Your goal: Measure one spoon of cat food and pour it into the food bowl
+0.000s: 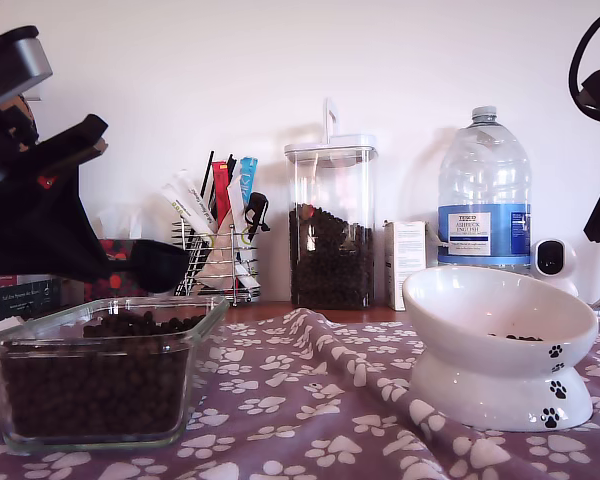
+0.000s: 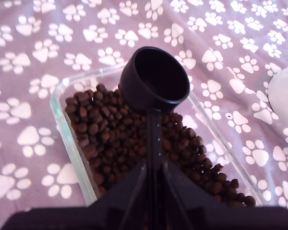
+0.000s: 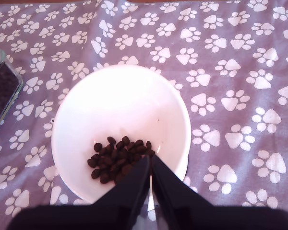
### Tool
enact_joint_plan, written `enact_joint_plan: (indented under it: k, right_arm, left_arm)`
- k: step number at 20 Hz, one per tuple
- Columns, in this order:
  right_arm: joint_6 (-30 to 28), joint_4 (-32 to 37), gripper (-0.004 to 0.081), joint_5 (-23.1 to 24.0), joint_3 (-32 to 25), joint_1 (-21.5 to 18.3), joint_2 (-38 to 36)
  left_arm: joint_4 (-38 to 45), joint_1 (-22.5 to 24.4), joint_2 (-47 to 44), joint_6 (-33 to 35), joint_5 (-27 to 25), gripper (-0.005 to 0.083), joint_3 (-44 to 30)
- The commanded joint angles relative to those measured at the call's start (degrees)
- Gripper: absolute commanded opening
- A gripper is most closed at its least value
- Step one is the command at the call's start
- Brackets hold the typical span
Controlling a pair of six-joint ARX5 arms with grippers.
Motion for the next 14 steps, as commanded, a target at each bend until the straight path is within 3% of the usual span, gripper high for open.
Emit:
enact_joint_plan:
  k: [1,3,5,6,10,12,14]
  right_arm:
    - [-0.1,0.7,-0.001,0.2,0.7,0.1,0.2]
    - [-0.1,0.8,-0.001,0.2,0.7,0.1,0.2]
    - [-0.1,0.9,-0.001,0.2,0.7,0.1,0.2]
    - [-0.1,0.9,-0.001,0.2,0.7,0.1,0.2]
    - [-0.1,0.8,-0.001,0.1,0.7,0.2,0.2]
    - [-0.1,1.6,-0.001,-0.3,0.7,0.2,0.2]
    - [-0.1,5.7,-0.0011,-0.2,0.7,0.1,0.2]
  left_arm:
    - [0.3,0.0,2.0,-0.3,0.1,-0.002,0.7]
    - [-0.1,0.0,3.3,-0.3,0.1,0.0044,0.8]
    - [-0.4,0.0,3.5,-0.3,0.1,0.0248,0.8]
    - [-0.5,0.0,3.4,0.2,0.6,0.0307,1.2]
    - [-4.5,0.0,1.0,0.1,2.3,0.0178,5.1]
    - [-7.4,0.0,-0.8,1.5,2.4,-0.0009,6.9]
    - [-8.3,0.0,-3.8,5.9,0.5,-0.0019,7.0]
